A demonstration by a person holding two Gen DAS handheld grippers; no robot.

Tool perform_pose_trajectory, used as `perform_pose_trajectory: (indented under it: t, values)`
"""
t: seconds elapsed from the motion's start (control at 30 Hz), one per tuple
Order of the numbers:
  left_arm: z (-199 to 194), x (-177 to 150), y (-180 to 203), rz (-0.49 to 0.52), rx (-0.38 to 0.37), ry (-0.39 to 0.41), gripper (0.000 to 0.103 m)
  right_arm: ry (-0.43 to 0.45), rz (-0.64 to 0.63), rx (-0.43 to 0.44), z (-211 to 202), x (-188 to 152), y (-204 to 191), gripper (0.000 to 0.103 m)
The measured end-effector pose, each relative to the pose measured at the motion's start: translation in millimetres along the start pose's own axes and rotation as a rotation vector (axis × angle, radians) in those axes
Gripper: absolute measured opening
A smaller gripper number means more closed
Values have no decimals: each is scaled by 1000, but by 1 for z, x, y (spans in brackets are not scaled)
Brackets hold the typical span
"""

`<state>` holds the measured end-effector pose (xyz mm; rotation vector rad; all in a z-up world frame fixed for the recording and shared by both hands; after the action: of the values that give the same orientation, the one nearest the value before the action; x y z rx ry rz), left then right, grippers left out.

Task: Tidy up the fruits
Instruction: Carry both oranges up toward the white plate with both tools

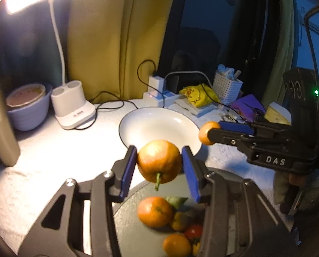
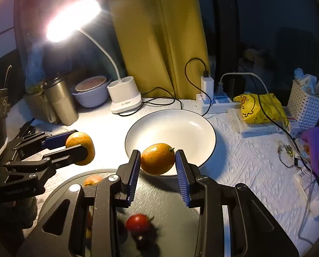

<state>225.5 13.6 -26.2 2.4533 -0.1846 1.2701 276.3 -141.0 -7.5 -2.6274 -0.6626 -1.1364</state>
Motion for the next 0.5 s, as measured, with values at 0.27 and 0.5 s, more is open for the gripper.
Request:
perform_pose_trajectory:
  t: [0.27, 0.5]
  values:
    - [35, 22, -19, 5, -7, -32, 44, -20, 3, 0, 35, 13, 15, 36]
    - [71, 35, -33, -28, -17, -58, 44, -46, 6, 11, 73, 29, 21, 36]
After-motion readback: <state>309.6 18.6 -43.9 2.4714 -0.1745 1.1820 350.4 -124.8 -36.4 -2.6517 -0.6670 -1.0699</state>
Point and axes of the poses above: each gripper's, at about its wrist camera, not at the fingertips, and z roughly the way its jaws point, y to its right, x to its top, the point moved 3 cm from there along z, roughly the way its jaws point, and after that the axes turned 7 degrees about -x, right-handed, at the moved point
